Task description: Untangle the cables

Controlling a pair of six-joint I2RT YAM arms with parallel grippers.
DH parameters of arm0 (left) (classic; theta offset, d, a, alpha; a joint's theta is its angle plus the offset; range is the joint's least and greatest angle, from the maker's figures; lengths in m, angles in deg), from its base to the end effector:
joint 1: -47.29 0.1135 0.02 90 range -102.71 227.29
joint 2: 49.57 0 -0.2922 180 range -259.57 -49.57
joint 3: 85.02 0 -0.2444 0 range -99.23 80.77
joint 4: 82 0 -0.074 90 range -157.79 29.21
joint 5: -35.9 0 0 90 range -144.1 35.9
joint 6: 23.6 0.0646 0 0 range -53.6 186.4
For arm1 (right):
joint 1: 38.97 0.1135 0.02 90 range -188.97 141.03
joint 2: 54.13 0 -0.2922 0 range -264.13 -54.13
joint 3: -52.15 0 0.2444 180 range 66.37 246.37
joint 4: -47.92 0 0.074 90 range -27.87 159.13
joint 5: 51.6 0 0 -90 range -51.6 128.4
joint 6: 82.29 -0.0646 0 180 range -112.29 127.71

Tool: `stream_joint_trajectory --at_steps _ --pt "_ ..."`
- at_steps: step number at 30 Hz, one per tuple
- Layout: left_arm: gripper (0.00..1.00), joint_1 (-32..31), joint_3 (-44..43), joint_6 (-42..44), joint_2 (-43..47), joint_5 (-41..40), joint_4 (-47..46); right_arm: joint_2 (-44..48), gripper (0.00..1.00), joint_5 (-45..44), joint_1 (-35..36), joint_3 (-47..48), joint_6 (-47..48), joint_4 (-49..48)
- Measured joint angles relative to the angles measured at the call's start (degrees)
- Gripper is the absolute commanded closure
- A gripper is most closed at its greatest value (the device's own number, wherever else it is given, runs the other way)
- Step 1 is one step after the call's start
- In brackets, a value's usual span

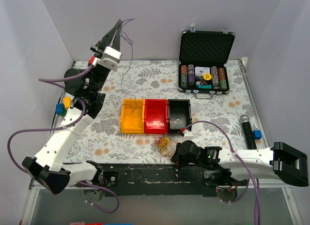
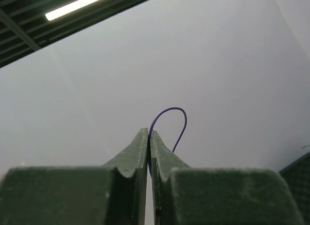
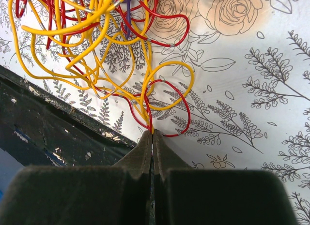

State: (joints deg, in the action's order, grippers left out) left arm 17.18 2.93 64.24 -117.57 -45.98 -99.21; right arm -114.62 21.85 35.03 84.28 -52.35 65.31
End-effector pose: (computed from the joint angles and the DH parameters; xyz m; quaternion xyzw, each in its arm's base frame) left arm 0.2008 -0.1270 0.5750 0.1620 0.3838 -0.2806 0.8647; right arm 0.0690 0.1737 0.1543 -0.0574 0.9165 0.2911 0.2682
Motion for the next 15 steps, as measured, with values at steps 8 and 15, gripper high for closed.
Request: stream_joint_trajectory --at_steps 8,15 --pt "1.0 0.0 -8.3 0.2 -3.0 0.5 -2.3 -0.3 0.99 0.0 0.1 0.3 0.0 0.3" --pt "1.0 0.0 -8.3 0.9 -2.4 1.7 -3.2 -0.4 0.99 0.0 0.4 0.4 0.0 0.3"
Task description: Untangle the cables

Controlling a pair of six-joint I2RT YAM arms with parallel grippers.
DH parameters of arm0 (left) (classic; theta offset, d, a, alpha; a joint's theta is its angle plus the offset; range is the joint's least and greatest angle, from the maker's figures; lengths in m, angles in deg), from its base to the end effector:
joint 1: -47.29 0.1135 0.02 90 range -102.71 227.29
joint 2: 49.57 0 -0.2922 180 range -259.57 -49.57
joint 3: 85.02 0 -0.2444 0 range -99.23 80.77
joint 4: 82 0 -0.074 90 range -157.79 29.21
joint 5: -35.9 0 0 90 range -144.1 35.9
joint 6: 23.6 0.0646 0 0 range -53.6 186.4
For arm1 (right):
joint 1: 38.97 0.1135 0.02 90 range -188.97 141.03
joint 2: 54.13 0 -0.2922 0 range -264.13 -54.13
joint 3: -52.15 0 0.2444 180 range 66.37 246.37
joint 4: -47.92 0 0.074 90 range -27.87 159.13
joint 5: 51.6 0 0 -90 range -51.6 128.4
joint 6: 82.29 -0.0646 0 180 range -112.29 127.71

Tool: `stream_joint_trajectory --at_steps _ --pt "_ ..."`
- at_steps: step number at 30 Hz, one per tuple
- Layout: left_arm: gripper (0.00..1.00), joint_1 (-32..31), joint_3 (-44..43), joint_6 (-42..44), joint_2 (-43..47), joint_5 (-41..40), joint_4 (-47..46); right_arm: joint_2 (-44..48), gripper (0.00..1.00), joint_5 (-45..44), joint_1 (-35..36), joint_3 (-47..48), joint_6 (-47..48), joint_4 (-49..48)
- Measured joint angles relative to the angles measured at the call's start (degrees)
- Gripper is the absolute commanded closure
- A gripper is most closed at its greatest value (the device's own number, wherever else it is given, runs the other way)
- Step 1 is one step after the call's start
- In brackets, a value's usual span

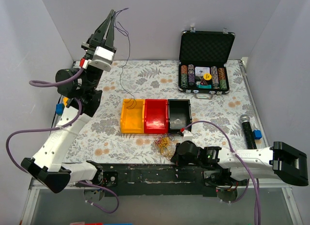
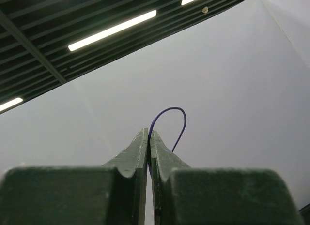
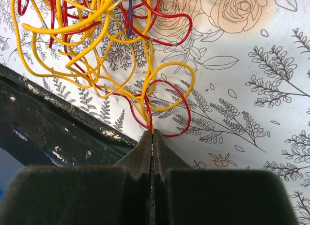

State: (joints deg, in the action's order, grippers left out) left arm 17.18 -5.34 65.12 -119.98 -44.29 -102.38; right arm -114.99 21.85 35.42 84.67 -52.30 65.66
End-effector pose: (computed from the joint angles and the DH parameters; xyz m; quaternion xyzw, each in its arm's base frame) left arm 0.1864 -0.1208 0.6166 0.1621 0.3077 -0.2815 0.8943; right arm 0.0681 0.1753 0.1548 -0.0615 0.9173 0.2894 0.2665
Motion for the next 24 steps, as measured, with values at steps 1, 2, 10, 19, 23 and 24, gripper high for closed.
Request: stream_joint_trajectory --at_steps 1,2,10,19,23,24 --pt "1.0 0.0 0.2 0.0 0.2 0.2 0.0 0.0 0.99 0.0 0.0 0.0 0.0 0.1" --pt "1.0 0.0 0.5 0.0 0.3 0.2 0.1 -0.1 0.99 0.0 0.0 0.1 0.0 0.1" --pt "1.0 0.0 5.5 -0.2 2.9 0.3 0.4 -0.3 0.99 0.0 0.0 0.3 0.0 0.5" --pt "1.0 0.0 19.1 0.9 7.2 0.2 1.8 -0.3 0.99 0.0 0.1 0.3 0.0 0.4" --pt "1.0 0.0 22.7 2.5 7.3 0.0 2.6 -0.3 0.99 0.0 0.1 0.3 0.0 0.4" --pt "1.0 0.0 23.3 2.9 7.3 -0.1 2.8 -0.3 0.99 0.0 0.1 0.3 0.0 0.4"
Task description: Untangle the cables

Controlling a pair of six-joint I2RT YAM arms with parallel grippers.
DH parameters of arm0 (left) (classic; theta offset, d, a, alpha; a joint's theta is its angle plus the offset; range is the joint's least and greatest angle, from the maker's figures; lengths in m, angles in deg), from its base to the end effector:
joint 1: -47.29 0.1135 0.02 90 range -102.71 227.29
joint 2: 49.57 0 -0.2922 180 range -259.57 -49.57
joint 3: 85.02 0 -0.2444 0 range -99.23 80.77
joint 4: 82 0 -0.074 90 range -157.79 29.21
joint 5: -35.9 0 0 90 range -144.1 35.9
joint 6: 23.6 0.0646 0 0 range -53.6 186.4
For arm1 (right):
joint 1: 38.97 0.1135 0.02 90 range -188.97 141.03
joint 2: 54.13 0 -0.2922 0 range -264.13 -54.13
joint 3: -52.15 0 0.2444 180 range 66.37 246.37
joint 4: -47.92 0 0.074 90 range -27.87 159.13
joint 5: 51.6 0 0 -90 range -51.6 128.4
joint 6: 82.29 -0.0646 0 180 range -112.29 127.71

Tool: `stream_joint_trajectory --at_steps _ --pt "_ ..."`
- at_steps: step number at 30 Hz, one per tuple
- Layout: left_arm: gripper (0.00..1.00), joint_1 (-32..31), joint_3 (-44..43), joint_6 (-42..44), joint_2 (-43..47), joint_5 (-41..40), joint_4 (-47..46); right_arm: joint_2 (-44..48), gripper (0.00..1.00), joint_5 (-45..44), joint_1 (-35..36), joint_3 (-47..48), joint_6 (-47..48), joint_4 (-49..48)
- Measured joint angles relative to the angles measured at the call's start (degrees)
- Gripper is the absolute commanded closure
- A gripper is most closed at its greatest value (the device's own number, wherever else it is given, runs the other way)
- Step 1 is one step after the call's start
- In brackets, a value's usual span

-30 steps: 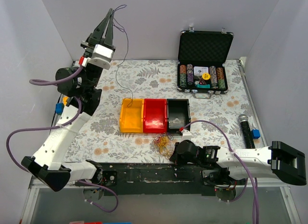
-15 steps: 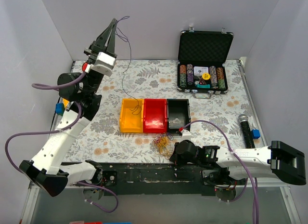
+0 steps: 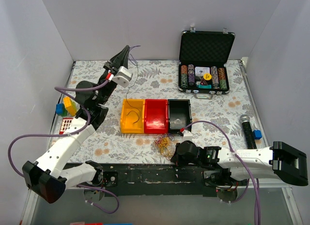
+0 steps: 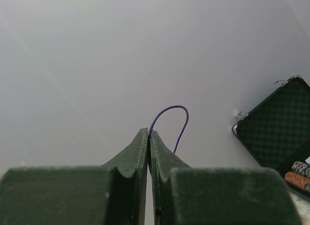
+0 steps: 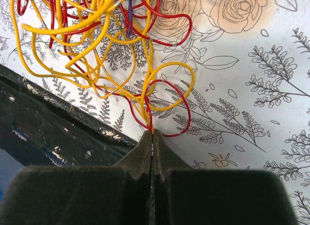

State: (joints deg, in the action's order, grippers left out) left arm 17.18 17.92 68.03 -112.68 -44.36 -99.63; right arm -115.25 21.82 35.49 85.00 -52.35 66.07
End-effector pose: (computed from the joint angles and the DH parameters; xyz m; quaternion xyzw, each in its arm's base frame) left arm 0.2041 -0.1310 0.5051 0.2042 0.4475 -0.2541 0.8328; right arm 0.0681 0.1760 0.1551 -0.0621 0.9183 0.2870 0.2655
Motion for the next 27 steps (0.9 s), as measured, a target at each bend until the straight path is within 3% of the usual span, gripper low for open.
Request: stream_joint_trajectory --at_steps 10,20,27 --pt "1.0 0.0 3.3 2.6 0.0 -1.6 0.7 -0.1 0.99 0.0 0.1 0.0 0.0 0.0" --pt "1.0 0.0 15.7 2.5 4.0 -1.6 7.4 0.0 0.99 0.0 0.2 0.0 -0.2 -0.1" --pt "1.0 0.0 16.7 -2.8 5.0 -1.4 13.6 -0.1 0.99 0.0 0.2 0.0 -0.3 -0.1"
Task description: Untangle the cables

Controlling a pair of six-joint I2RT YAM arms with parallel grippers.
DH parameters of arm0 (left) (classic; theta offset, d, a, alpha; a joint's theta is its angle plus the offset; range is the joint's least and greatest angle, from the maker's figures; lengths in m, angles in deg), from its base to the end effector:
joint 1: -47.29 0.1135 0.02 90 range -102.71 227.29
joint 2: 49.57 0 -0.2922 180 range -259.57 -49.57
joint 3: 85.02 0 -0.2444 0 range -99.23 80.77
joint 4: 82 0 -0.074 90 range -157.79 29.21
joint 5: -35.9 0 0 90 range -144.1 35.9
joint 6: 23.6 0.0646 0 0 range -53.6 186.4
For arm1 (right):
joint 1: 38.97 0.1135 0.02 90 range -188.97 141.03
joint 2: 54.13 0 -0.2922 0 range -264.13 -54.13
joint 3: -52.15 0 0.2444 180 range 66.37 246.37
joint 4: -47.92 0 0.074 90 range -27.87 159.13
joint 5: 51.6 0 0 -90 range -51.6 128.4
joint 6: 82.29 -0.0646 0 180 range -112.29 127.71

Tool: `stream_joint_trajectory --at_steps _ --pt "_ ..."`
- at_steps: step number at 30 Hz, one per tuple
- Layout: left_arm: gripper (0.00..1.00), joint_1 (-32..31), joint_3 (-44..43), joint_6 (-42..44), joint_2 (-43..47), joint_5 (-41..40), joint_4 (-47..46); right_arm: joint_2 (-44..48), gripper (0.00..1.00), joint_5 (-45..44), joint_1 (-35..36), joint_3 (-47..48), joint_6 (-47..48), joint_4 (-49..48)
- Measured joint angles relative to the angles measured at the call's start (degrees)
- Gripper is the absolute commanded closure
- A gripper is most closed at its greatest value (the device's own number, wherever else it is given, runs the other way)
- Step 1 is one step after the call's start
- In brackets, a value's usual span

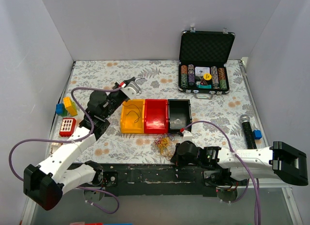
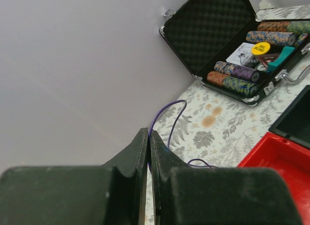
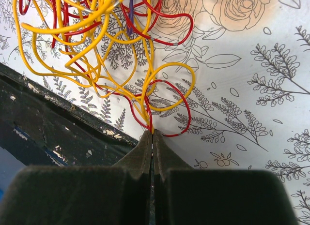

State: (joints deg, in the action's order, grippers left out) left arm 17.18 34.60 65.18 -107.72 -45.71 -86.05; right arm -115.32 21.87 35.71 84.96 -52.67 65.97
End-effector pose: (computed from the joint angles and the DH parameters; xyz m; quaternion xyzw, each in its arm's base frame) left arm 0.2090 -0.1321 0.3863 0.2188 0.6309 -0.2476 0.7020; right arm 0.0674 0.1764 0.1549 -0.0614 0.9184 0.2884 0.2637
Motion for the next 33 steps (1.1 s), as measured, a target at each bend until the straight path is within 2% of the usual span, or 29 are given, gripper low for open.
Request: stream_joint_trajectory --at_steps 13,19,24,29,33 --pt "1.0 -3.0 -10.5 -17.0 2.4 1.4 13.9 -1.2 0.99 0.3 0.1 0.4 -0.1 -0.8" --pt "1.0 -3.2 -7.4 -22.5 6.1 1.5 20.0 -1.1 0.99 0.3 0.1 0.4 -0.2 -0.8" --pt "1.0 -3.2 -4.5 -24.2 5.5 0.7 22.8 -1.1 0.99 0.3 0.1 0.4 -0.4 -0.8" --pt "1.0 -3.3 -3.3 -24.9 3.3 -1.7 22.8 -1.0 0.99 0.3 0.1 0.4 -0.7 -0.8" --pt "1.0 -3.2 -1.0 -24.1 1.8 -6.5 21.2 -0.8 0.99 0.3 0.1 0.3 -1.0 -0.8"
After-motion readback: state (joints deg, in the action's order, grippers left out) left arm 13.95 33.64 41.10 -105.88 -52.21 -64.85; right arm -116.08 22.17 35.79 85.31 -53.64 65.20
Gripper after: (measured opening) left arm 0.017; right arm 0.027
